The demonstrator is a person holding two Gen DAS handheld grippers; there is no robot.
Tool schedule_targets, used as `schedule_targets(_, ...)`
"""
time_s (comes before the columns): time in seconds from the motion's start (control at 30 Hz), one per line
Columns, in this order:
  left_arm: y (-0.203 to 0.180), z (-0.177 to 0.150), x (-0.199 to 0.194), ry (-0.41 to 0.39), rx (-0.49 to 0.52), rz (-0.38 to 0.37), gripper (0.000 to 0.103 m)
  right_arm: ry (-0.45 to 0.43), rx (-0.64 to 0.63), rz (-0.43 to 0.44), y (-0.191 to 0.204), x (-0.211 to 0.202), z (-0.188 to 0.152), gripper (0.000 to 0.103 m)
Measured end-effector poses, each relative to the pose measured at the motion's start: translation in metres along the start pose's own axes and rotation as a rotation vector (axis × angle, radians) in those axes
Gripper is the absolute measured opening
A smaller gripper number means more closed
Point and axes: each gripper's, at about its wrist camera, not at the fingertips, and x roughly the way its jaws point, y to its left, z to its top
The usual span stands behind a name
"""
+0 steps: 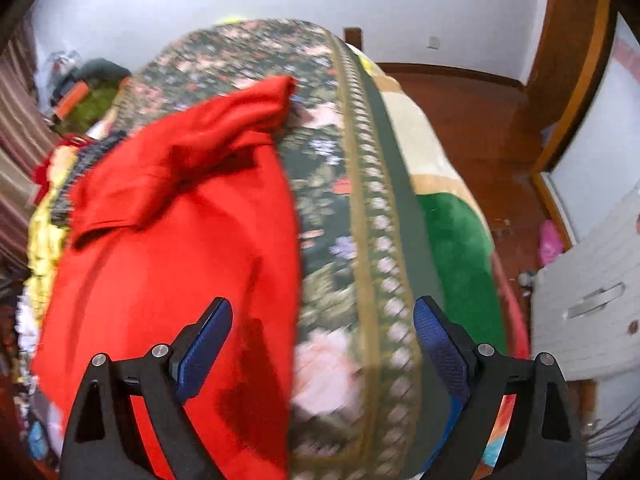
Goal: Fold large clothes
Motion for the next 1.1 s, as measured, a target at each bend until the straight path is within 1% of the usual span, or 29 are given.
schedule_targets(0.07,0.006,-0.009,-0.003,0.017,-0.050,-0.065,0.100,-0.006,0.007,0.035,0.009,-0.010,-0.010,0.091)
schedule_targets(0.17,0.005,-0.025,-0.002,0.053,-0.081,-0.126,0.100,0.006,0.006,0.081,0.022,-0.013,-0.024,0.091)
schedule_targets(0.33,-0.004,-0.056,0.006,0.130,-0.096,-0.189,0.100,0.048,0.007,0.109,0.031,-0.006,-0.050,0.091)
schedule_targets(0.43,-0.008,-0.073,0.009,0.167,-0.124,-0.233,0.100,0.081,0.034,0.124,0.029,0.001,-0.065,0.091)
schedule_targets(0.5,-0.012,-0.081,0.010,0.190,-0.119,-0.259,0.100,0.088,0.060,0.135,0.024,0.004,-0.072,0.091)
schedule_targets(0.6,-0.019,-0.092,0.011,0.213,-0.071,-0.268,0.100,0.099,0.123,0.176,0.016,0.005,-0.080,0.091)
schedule_targets(0.67,-0.020,-0.097,0.011,0.210,-0.070,-0.279,0.100,0.097,0.145,0.198,0.013,0.007,-0.084,0.091)
schedule_targets(0.73,-0.019,-0.099,0.010,0.205,-0.089,-0.302,0.100,0.093,0.154,0.210,0.013,0.008,-0.088,0.090)
schedule_targets(0.8,-0.021,-0.100,0.008,0.199,-0.095,-0.335,0.099,0.087,0.156,0.244,0.017,0.006,-0.091,0.082)
schedule_targets(0.83,-0.024,-0.101,0.006,0.193,-0.092,-0.347,0.094,0.083,0.156,0.261,0.019,0.006,-0.092,0.072)
schedule_targets(0.87,-0.027,-0.101,0.004,0.187,-0.084,-0.358,0.084,0.081,0.156,0.280,0.021,0.006,-0.092,0.061)
schedule_targets(0.9,-0.033,-0.102,0.001,0.177,-0.070,-0.375,0.079,0.078,0.156,0.295,0.022,0.005,-0.091,0.058)
schedule_targets(0.93,-0.036,-0.101,-0.001,0.169,-0.062,-0.386,0.068,0.072,0.154,0.299,0.022,0.004,-0.090,0.052)
schedule_targets(0.97,-0.041,-0.099,-0.002,0.163,-0.054,-0.401,0.055,0.064,0.150,0.313,0.024,0.004,-0.089,0.039)
schedule_targets(1.0,-0.042,-0.097,-0.002,0.159,-0.051,-0.411,0.048,0.058,0.150,0.329,0.025,0.003,-0.087,0.030)
schedule_targets(1.03,-0.046,-0.093,-0.003,0.151,-0.043,-0.414,0.034,0.059,0.150,0.345,0.026,0.003,-0.085,0.019)
schedule_targets(1.07,-0.048,-0.090,-0.004,0.144,-0.032,-0.396,0.020,0.057,0.142,0.354,0.029,0.001,-0.081,0.015)
schedule_targets(1.1,-0.051,-0.087,-0.004,0.141,-0.023,-0.381,0.014,0.047,0.127,0.352,0.032,0.000,-0.076,0.013)
